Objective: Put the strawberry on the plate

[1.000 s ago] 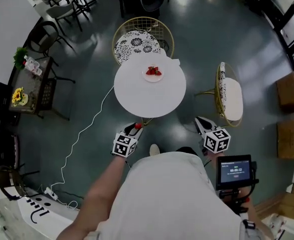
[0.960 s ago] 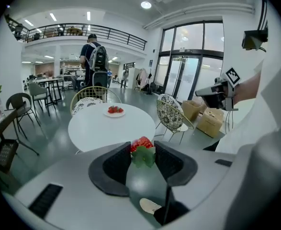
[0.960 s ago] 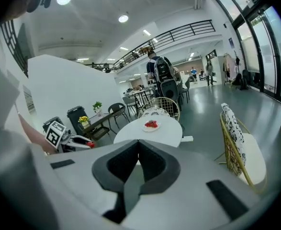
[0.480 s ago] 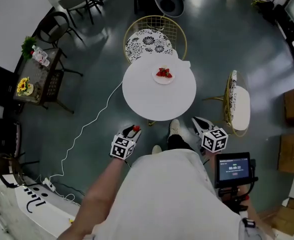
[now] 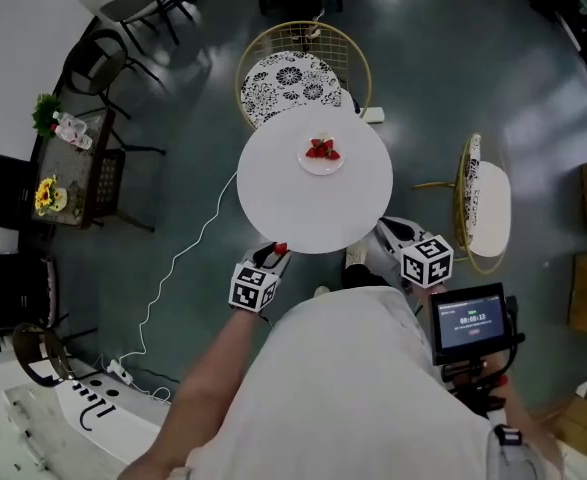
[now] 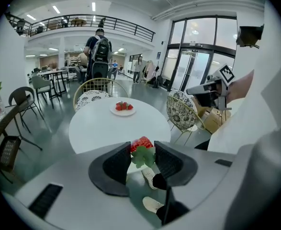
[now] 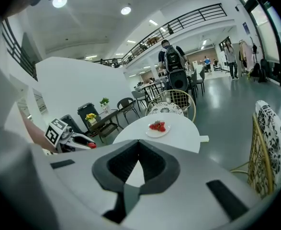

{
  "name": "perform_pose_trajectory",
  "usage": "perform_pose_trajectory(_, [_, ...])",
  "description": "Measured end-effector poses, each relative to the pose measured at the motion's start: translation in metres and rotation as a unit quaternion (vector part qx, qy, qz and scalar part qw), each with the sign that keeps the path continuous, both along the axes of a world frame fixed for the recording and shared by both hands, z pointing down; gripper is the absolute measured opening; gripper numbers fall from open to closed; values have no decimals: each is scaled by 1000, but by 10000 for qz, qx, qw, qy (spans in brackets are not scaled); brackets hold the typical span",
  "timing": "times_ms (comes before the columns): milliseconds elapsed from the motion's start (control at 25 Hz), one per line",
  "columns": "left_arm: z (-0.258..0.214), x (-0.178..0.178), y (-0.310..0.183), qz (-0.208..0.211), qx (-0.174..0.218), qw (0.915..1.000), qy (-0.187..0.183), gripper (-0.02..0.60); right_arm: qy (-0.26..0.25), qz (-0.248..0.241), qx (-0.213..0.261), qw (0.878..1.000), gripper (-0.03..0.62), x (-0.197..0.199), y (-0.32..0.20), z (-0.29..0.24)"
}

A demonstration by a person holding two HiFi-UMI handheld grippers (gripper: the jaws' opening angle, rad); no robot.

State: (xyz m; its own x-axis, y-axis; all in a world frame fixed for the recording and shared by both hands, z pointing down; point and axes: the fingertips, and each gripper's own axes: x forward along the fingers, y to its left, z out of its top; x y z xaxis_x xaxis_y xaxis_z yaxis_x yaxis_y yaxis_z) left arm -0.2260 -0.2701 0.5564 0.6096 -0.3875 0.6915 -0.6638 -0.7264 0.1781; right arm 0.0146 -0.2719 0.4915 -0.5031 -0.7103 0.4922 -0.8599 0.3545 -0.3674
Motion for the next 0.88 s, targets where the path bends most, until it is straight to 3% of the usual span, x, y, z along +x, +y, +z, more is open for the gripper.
perform_pose_trajectory(240, [1,50,-40,322,-88,9994,37,158,-39,-73,-115,9999,5,15,-32,6])
perform_pose_trajectory(480, [21,92,-83,582,-314,9976,-213,158,-121,-139,-215,9996,5,35,-68,15])
perform_pose_trajectory(720, [45,102,-122,293,-373,9969,-632,158,-64,-130,-406,9991,5,46,-64,22])
perform_pose_trajectory(880, [44,117,-143,301,-388,9965,-674,159,-5,-85,-529,9986,5,55,-66,19])
